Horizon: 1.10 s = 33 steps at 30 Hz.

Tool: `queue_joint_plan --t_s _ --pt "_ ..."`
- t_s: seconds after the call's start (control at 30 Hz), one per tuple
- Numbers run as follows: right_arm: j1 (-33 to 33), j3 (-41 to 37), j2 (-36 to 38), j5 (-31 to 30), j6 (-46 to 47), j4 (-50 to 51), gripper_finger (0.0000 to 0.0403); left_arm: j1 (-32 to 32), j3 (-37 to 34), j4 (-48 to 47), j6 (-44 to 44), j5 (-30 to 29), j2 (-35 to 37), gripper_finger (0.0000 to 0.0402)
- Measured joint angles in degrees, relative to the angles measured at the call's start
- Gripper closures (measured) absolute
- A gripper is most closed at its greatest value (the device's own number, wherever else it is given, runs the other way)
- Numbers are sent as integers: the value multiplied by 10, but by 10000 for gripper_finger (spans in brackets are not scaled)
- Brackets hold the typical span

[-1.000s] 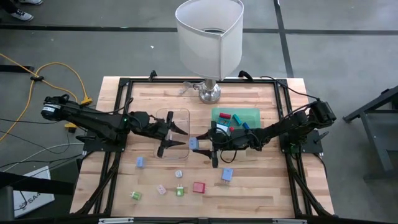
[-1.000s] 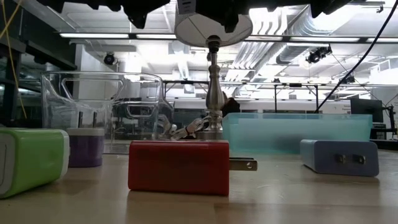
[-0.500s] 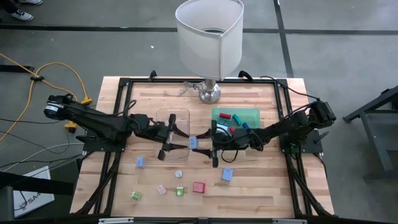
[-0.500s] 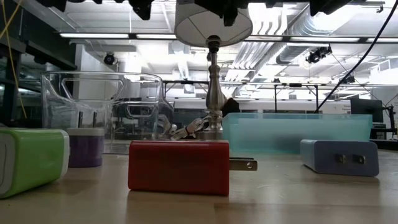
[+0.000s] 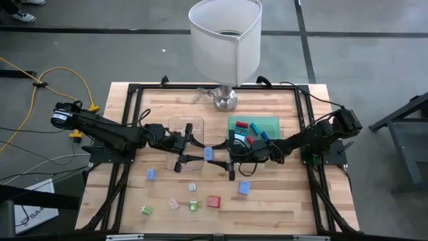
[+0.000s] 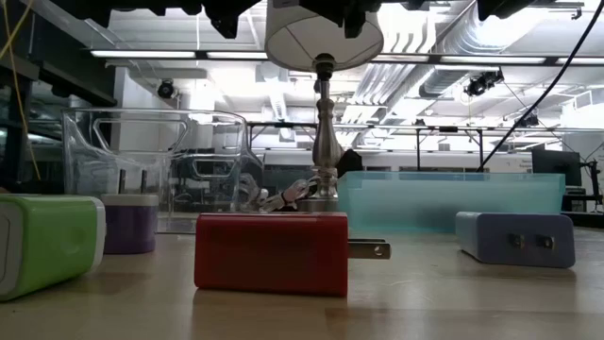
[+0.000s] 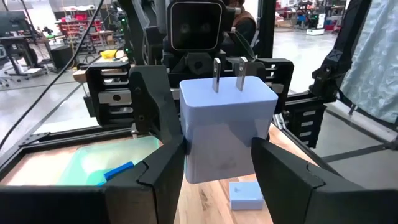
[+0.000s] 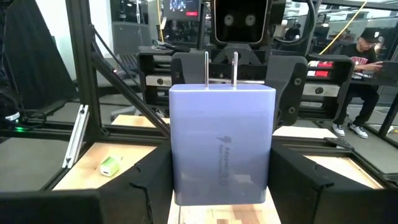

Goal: Pick & Place Office items
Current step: Put the right blue charger adapter into the transparent bin

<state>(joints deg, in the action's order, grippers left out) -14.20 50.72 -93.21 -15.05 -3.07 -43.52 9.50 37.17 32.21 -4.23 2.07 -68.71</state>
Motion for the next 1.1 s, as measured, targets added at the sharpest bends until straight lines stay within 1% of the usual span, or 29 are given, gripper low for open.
queue_joint_plan --t_s 0.3,0.43,0.77,0.87,1.1 --pt "0 0 0 0 0 0 203 0 0 0 10 10 0 219" --pt "0 0 0 0 0 0 205 0 0 0 27 10 0 219" --pt "0 1 0 0 0 0 205 0 0 2 8 8 0 218" --pt "0 1 0 -1 0 0 205 0 0 2 8 8 -1 204" --pt "0 1 0 -3 0 0 205 4 0 3 8 8 -1 148"
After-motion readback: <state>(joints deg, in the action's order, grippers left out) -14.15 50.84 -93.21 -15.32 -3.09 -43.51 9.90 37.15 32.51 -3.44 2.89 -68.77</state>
